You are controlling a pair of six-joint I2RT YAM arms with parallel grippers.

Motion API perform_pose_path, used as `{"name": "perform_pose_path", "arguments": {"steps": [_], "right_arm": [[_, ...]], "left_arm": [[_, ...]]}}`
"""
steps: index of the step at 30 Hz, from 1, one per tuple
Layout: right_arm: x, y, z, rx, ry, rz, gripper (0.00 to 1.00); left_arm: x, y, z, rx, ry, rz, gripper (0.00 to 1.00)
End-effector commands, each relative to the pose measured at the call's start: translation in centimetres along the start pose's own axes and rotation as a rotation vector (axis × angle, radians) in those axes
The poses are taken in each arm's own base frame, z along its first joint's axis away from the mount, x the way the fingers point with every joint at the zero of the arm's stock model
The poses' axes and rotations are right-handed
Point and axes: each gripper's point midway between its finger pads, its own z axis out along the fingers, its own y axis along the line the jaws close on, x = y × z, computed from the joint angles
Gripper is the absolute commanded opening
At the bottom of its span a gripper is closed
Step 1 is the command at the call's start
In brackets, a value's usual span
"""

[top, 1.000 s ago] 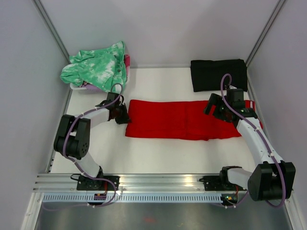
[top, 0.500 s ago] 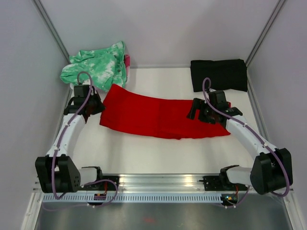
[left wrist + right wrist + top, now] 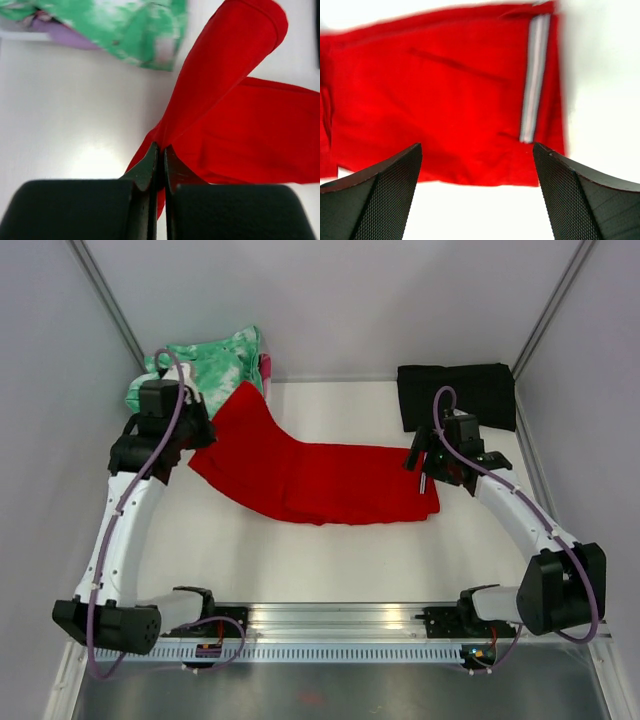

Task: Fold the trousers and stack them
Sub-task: Fold the trousers

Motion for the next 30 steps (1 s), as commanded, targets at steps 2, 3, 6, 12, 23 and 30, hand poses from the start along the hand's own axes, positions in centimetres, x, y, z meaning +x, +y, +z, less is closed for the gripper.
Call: {"name": "perform_pose_path", "arguments": {"steps": [2, 3, 6, 12, 23, 30], "right_arm": [[-4.2, -3.4, -0.7, 0.085, -0.106, 0.118, 0.98], [-4.6, -3.9, -0.7, 0.093, -0.115, 0.124, 0.98], [-5.9, -6.2, -1.2, 0.187, -0.152, 0.125, 0.98], [-8.0, -10.7, -2.1, 0.297, -0.190, 0.180, 0.98], [-10.4, -13.8, -4.6, 0.265, -0.289, 0.327, 0.98], [-10.1, -12.9, -5.7, 0.182, -0.333, 0.321, 0.98]], "left_arm": [[0.8, -7.1, 1.1, 0.041, 0.054, -0.059, 0.02], [0.9, -8.6, 1.5, 0.047, 0.066, -0.130, 0.02], [3.6, -15.8, 2.9, 0.111, 0.123, -0.131, 0.02], [7.8, -25.7, 7.0, 0.081, 0.169, -0.150, 0.02], [14.9, -40.1, 9.9, 0.219, 0.211, -0.220, 0.02], [19.3, -45.4, 10.2, 0.307, 0.210, -0.269, 0.02]]}}
